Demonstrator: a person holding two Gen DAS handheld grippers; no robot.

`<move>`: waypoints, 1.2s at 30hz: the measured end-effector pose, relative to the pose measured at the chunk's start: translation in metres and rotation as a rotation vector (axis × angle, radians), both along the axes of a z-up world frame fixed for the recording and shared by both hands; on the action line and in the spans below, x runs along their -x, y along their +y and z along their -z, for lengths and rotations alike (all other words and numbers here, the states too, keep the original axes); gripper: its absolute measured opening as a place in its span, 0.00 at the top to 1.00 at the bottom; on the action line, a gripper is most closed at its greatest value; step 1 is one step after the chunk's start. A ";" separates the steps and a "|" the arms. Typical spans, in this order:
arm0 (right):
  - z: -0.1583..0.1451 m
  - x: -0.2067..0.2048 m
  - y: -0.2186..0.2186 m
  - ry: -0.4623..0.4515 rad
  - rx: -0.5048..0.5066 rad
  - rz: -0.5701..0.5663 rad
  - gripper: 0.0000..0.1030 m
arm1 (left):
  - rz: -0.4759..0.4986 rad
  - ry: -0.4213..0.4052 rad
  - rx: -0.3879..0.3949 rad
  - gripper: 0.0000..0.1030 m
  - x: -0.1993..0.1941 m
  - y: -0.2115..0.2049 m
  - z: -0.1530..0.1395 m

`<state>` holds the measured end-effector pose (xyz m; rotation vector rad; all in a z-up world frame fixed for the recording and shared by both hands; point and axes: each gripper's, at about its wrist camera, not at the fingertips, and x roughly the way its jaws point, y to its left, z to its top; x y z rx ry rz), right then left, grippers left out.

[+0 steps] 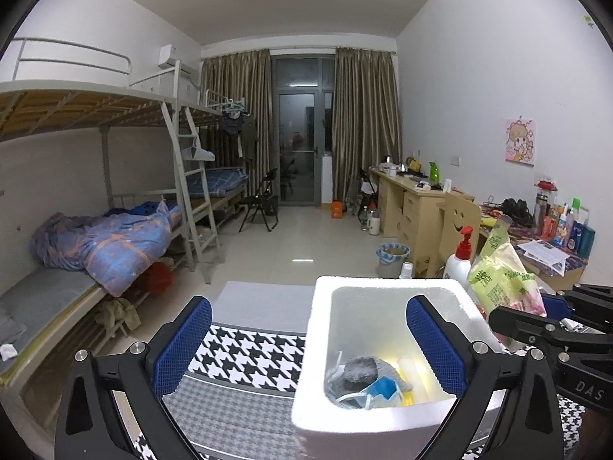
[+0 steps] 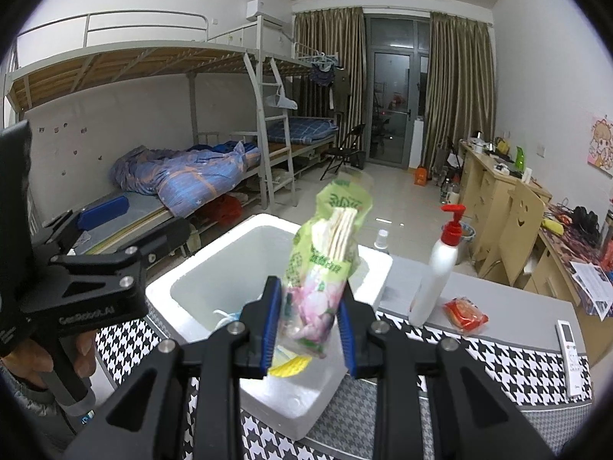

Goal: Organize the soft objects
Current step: 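Lower the packet into the box and open the right tool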

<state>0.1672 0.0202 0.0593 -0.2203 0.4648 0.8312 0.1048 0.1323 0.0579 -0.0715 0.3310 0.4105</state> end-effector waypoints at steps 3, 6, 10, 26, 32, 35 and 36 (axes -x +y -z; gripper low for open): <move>0.000 -0.002 0.004 0.001 0.004 -0.005 0.68 | -0.008 -0.008 0.001 0.01 0.005 0.003 0.001; 0.001 -0.001 0.007 -0.004 0.006 -0.014 0.68 | -0.014 -0.009 0.010 0.01 0.007 0.007 0.003; 0.003 -0.004 0.012 -0.001 0.013 -0.025 0.68 | -0.031 -0.005 0.021 0.01 0.007 0.013 0.005; 0.010 -0.016 0.027 0.036 0.029 -0.033 0.32 | -0.052 0.009 0.012 0.01 0.011 0.021 0.016; 0.011 -0.014 0.026 0.031 0.020 -0.029 0.24 | -0.056 0.003 0.019 0.01 0.014 0.024 0.016; 0.009 -0.010 0.025 0.016 0.019 -0.030 0.24 | -0.052 0.004 0.018 0.01 0.014 0.024 0.017; 0.009 -0.009 0.024 0.014 0.019 -0.028 0.24 | -0.051 0.003 0.019 0.01 0.014 0.024 0.016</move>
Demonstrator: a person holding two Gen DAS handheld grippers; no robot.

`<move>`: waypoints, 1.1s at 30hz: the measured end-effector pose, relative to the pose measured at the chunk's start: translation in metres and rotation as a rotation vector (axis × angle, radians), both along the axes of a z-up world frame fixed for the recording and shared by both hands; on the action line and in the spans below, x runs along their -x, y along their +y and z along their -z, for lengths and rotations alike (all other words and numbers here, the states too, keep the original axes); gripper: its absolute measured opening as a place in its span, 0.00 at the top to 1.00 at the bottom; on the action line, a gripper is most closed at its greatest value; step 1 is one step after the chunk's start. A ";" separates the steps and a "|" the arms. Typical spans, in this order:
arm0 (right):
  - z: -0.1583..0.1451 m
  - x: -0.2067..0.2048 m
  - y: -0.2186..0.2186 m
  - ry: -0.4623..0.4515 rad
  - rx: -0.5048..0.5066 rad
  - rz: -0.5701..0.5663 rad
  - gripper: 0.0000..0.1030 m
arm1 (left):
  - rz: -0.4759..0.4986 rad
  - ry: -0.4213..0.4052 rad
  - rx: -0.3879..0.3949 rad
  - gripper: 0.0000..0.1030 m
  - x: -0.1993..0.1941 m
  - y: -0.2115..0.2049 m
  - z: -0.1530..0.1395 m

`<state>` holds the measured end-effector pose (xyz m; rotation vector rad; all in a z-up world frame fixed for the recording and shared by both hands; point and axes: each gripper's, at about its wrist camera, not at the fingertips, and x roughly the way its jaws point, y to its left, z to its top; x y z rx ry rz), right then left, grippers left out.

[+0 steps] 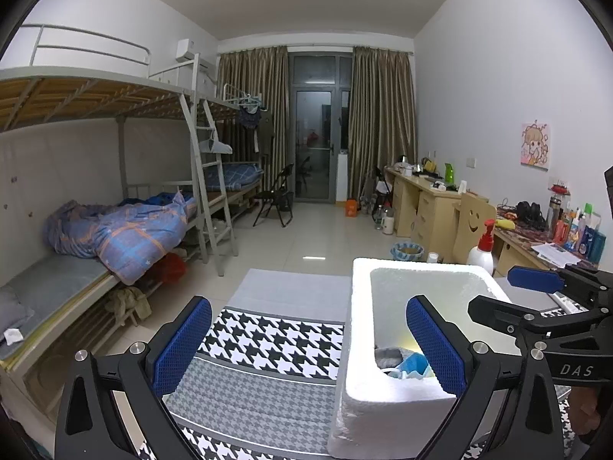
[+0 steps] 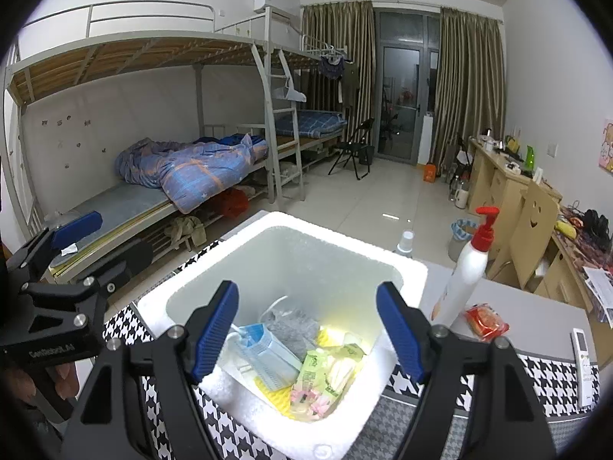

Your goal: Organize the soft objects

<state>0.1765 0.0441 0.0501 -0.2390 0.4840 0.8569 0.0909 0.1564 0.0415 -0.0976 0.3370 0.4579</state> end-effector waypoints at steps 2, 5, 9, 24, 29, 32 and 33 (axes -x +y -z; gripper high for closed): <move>-0.001 0.001 -0.002 0.000 -0.005 0.003 0.24 | 0.006 0.001 -0.001 0.01 0.000 -0.002 0.000; -0.002 0.001 -0.006 0.003 -0.009 0.010 0.24 | 0.015 0.001 -0.006 0.01 0.000 -0.006 -0.001; -0.003 0.004 -0.013 -0.010 -0.010 0.018 0.24 | 0.019 0.000 -0.006 0.01 0.002 -0.009 -0.002; -0.012 0.017 -0.034 -0.038 -0.051 0.019 0.24 | 0.068 -0.002 -0.017 0.01 0.010 -0.037 -0.011; -0.014 0.020 -0.048 -0.044 -0.076 0.031 0.24 | 0.095 -0.013 -0.034 0.01 0.015 -0.050 -0.016; -0.016 0.021 -0.057 -0.044 -0.099 0.034 0.24 | 0.084 -0.020 -0.057 0.01 0.017 -0.059 -0.018; -0.016 0.024 -0.061 -0.043 -0.108 0.034 0.24 | 0.080 -0.017 -0.060 0.01 0.017 -0.061 -0.018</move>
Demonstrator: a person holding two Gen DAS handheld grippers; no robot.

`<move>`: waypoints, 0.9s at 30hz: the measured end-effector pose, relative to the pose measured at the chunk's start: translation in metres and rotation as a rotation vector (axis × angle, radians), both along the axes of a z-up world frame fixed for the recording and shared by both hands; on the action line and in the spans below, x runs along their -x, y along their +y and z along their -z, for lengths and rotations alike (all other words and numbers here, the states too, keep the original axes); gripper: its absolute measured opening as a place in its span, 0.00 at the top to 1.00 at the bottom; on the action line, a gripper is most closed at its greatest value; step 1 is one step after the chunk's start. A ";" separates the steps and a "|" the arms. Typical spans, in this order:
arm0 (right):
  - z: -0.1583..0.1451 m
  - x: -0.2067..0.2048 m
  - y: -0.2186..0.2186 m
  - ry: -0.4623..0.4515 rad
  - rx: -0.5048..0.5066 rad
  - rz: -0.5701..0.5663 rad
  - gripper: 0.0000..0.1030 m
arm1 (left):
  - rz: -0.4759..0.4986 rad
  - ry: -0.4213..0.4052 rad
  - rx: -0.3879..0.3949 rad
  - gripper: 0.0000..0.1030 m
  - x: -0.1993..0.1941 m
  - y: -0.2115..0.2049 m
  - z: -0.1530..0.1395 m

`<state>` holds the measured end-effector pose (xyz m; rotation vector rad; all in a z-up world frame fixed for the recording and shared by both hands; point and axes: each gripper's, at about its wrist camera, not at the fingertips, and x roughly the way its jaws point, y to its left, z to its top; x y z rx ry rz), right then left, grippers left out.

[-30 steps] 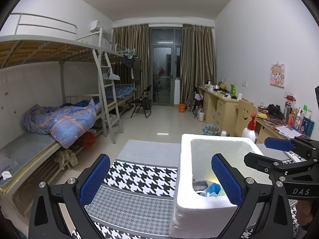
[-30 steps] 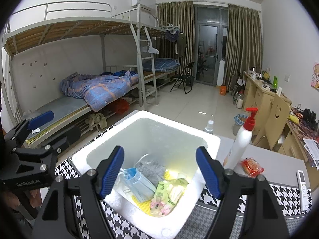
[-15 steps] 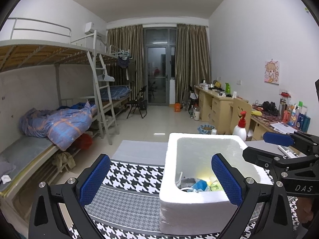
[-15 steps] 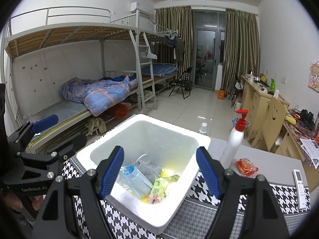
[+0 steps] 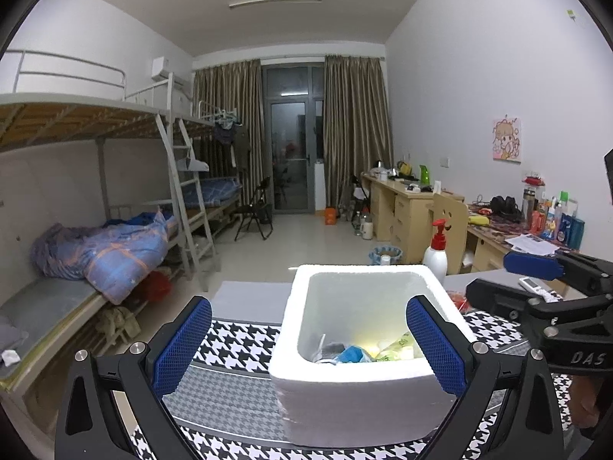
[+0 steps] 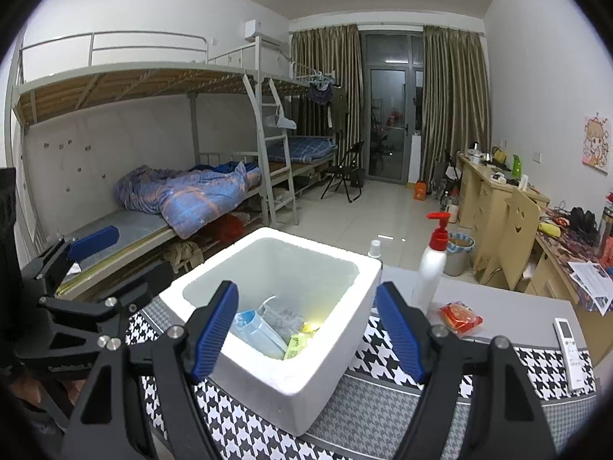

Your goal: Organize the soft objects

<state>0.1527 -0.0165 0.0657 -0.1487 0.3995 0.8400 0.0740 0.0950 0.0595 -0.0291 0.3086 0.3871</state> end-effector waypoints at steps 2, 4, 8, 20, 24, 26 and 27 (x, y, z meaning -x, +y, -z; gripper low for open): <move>-0.002 0.002 -0.008 0.006 -0.028 -0.001 0.24 | -0.011 0.006 -0.003 0.01 0.000 -0.005 0.000; -0.002 0.003 -0.015 0.008 -0.047 0.006 0.24 | -0.004 0.004 0.000 0.01 0.001 -0.008 0.000; 0.000 0.009 -0.024 0.005 -0.045 0.028 0.24 | 0.013 -0.013 0.020 0.01 0.007 -0.015 -0.001; 0.009 0.023 -0.047 -0.064 -0.052 0.083 0.24 | 0.012 -0.024 0.025 0.01 0.015 -0.029 0.002; 0.013 0.028 -0.054 -0.066 -0.072 0.105 0.24 | 0.004 -0.049 0.061 0.01 0.020 -0.026 0.002; 0.016 0.030 -0.056 -0.068 -0.080 0.124 0.24 | -0.006 -0.036 0.041 0.01 0.020 -0.028 0.002; 0.017 0.032 -0.058 -0.067 -0.085 0.126 0.24 | -0.007 -0.035 0.025 0.01 0.020 -0.030 0.003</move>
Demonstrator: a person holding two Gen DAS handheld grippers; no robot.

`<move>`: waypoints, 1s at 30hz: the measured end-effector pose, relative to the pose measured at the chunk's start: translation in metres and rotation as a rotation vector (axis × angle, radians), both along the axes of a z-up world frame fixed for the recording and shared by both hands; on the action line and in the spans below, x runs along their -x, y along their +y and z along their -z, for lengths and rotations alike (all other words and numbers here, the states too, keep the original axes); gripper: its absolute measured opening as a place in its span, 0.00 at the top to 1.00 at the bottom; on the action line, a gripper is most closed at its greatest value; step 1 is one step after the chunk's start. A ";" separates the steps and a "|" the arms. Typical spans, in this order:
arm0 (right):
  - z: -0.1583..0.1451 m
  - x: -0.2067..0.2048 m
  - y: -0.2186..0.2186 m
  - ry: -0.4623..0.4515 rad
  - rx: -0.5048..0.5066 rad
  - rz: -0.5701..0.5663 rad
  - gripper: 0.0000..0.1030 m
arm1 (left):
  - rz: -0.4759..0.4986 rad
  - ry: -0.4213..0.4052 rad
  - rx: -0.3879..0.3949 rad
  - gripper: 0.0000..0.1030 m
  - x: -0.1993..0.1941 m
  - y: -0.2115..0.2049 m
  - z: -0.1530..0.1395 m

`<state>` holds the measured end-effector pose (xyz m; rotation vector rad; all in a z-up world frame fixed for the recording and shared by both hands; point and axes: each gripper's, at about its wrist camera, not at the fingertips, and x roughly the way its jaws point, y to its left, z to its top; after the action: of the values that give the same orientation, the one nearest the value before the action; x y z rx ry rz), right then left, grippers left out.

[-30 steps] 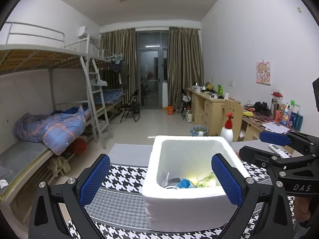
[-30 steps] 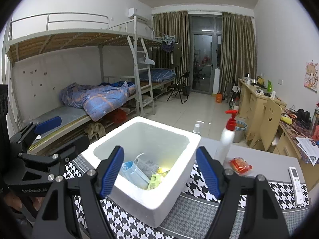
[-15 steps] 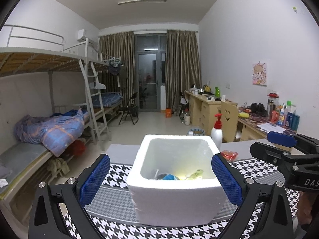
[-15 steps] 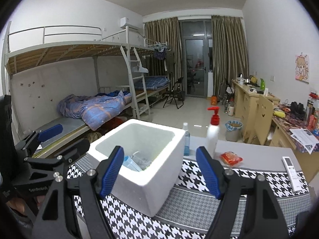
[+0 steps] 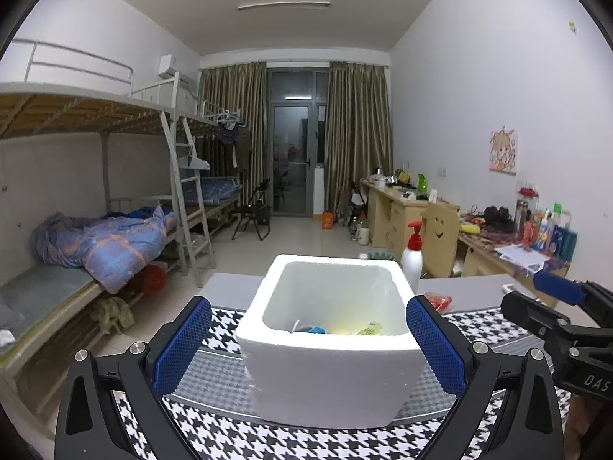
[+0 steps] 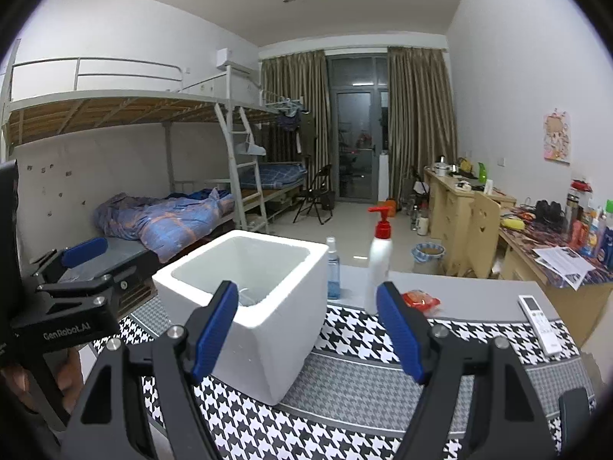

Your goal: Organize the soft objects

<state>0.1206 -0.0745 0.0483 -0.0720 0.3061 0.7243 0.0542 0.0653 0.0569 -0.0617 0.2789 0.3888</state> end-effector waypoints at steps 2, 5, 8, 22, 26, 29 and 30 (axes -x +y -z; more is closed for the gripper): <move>0.004 0.002 -0.002 0.000 0.003 0.009 0.24 | -0.013 -0.013 -0.016 0.01 0.002 -0.004 0.002; 0.010 0.008 -0.004 -0.032 0.033 0.044 0.24 | -0.006 -0.015 -0.031 0.01 0.003 -0.010 0.005; 0.016 0.009 -0.006 -0.030 0.052 0.077 0.24 | 0.003 -0.023 -0.041 0.01 0.005 -0.015 0.007; 0.030 0.011 -0.043 -0.006 -0.033 0.129 0.24 | 0.047 -0.051 -0.072 0.01 0.017 -0.032 0.018; 0.033 0.018 -0.046 -0.017 -0.032 0.130 0.24 | 0.044 -0.058 -0.059 0.01 0.022 -0.031 0.021; 0.036 0.023 -0.046 -0.026 -0.024 0.126 0.24 | 0.045 -0.068 -0.059 0.01 0.026 -0.031 0.023; 0.037 0.026 -0.046 -0.030 -0.022 0.124 0.24 | 0.048 -0.069 -0.060 0.01 0.027 -0.032 0.023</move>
<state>0.0950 -0.1207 0.0118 -0.0420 0.2714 0.6030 0.0273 0.0338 0.0340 -0.0097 0.2000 0.3461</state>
